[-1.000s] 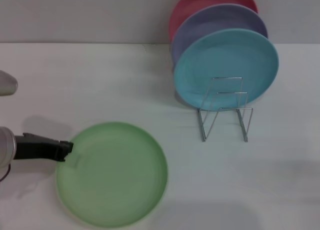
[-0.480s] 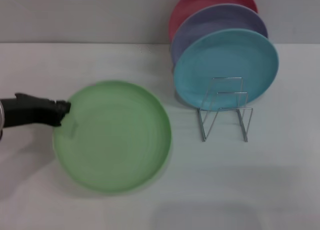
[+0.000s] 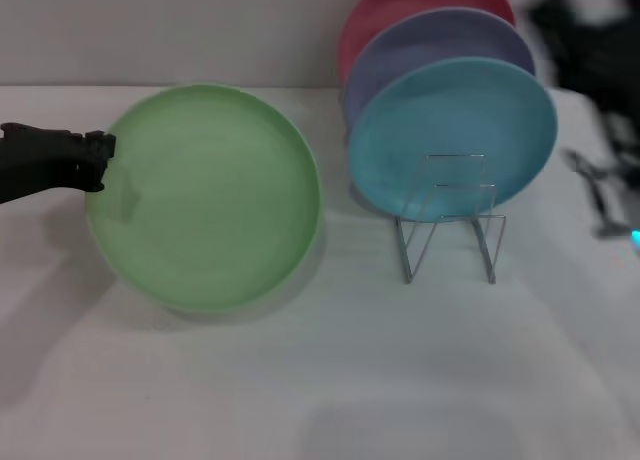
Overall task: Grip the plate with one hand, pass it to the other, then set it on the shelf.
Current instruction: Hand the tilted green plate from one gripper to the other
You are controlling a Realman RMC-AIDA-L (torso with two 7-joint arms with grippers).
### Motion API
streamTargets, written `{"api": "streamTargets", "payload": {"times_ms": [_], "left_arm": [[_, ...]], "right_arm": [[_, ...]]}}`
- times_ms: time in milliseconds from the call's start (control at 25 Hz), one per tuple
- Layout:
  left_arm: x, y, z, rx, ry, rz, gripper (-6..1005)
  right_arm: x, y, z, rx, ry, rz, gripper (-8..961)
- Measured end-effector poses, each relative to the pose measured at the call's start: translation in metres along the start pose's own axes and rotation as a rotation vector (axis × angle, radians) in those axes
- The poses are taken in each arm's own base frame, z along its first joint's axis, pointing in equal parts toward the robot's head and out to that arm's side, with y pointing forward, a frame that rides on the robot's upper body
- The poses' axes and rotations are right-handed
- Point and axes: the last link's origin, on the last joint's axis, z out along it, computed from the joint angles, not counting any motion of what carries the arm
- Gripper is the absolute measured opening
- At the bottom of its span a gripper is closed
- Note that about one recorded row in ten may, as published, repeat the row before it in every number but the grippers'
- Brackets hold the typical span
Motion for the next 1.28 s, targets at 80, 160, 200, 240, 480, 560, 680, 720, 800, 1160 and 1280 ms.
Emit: {"api": "streamTargets", "payload": {"times_ms": [80,160,200,240,480,560,680,720,800,1160,1280], "left_arm": [[0.000,-0.001,0.000,0.005,0.002,-0.002,25],[-0.002,-0.002,0.001,0.006,-0.001,-0.006,25],[-0.002,-0.002,0.001,0.007,-0.003,-0.008,25],[-0.003,-0.003,0.002,0.006,-0.005,-0.011,25],[-0.005,-0.001,0.003,0.001,-0.007,-0.016,25],[-0.005,-0.001,0.003,0.000,-0.007,-0.017,25],[-0.005,-0.001,0.003,-0.001,-0.007,-0.019,24],[-0.005,-0.001,0.003,-0.001,-0.006,-0.019,24],[-0.005,-0.001,0.003,-0.001,-0.006,-0.020,24],[0.001,0.001,0.005,-0.003,0.010,-0.011,26],[0.002,0.001,0.005,-0.004,0.013,-0.009,26]], "right_arm": [[0.013,0.001,0.024,-0.072,0.097,0.075,815],[0.020,0.009,0.042,-0.129,0.136,0.096,815],[0.021,0.012,0.050,-0.147,0.147,0.093,815],[0.021,0.016,0.070,-0.162,0.164,0.087,815],[0.019,0.028,0.131,-0.182,0.370,0.041,815],[0.013,0.032,0.149,-0.162,0.451,0.011,815],[-0.002,0.038,0.167,-0.131,0.555,-0.027,815],[-0.006,0.040,0.172,-0.114,0.601,-0.041,815],[-0.011,0.041,0.179,-0.062,0.702,-0.064,815],[-0.022,0.027,0.194,-0.016,1.130,0.013,815],[-0.022,0.020,0.192,-0.065,1.231,0.070,815]]}}
